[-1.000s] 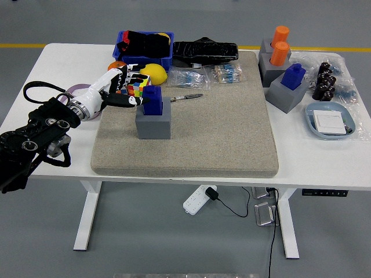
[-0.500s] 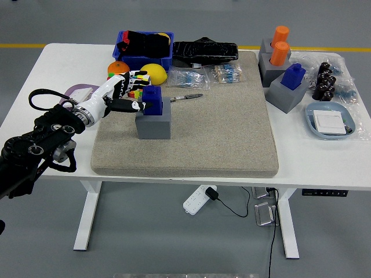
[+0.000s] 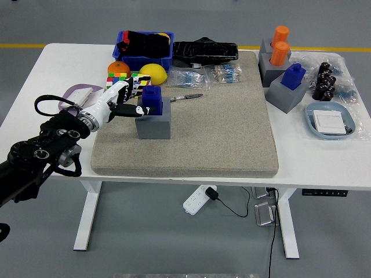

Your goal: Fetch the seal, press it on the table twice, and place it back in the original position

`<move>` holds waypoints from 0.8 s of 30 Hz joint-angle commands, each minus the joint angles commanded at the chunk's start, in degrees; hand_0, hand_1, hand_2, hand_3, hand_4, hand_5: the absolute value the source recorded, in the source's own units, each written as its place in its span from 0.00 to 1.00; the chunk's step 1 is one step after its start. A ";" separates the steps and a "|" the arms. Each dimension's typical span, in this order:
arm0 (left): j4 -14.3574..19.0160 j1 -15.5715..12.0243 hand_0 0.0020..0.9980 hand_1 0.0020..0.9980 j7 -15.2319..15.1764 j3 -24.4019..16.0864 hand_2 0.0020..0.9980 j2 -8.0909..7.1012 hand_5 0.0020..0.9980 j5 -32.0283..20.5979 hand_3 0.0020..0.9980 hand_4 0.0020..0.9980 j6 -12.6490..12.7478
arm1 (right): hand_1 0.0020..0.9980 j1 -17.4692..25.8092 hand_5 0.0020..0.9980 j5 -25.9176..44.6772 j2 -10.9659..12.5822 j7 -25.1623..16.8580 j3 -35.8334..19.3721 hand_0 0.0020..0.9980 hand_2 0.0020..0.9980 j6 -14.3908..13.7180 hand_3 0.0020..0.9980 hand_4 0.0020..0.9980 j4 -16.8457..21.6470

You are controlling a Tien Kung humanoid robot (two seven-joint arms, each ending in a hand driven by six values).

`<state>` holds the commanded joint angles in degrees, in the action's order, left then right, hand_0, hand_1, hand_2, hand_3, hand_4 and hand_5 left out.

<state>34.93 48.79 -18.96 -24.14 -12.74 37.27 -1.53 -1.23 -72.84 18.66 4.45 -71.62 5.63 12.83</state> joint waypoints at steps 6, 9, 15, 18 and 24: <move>-0.90 0.47 0.90 0.74 0.21 0.73 0.67 0.58 0.00 0.53 0.87 0.81 1.28 | 0.68 -0.07 0.49 0.04 0.04 -0.01 0.13 0.76 0.67 -0.01 0.62 0.77 0.03; -1.25 0.68 0.88 0.69 0.36 1.14 0.57 0.73 0.00 0.42 0.86 0.68 1.75 | 0.68 -0.06 0.49 0.08 0.04 -0.02 0.17 0.76 0.67 -0.01 0.62 0.77 0.04; -1.65 0.85 0.87 0.61 0.33 1.53 0.52 1.13 0.00 0.84 0.84 0.63 2.68 | 0.68 0.00 0.49 0.14 -0.07 -0.02 0.35 0.76 0.67 -0.03 0.62 0.77 0.01; -1.66 0.98 0.87 0.61 0.26 1.53 0.52 1.26 0.00 0.97 0.84 0.63 3.26 | 0.68 -0.08 0.49 0.13 -0.08 -0.03 0.35 0.76 0.67 -0.02 0.62 0.77 0.01; -1.81 1.18 0.85 0.53 -0.71 1.55 0.44 1.63 0.00 0.14 0.82 0.55 4.50 | 0.68 -0.13 0.49 0.09 -0.01 -0.10 0.26 0.76 0.67 -0.07 0.62 0.77 -0.03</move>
<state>33.12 49.97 -19.66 -22.59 -11.11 37.41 2.96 -1.36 -72.75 18.65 4.35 -71.37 5.56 12.79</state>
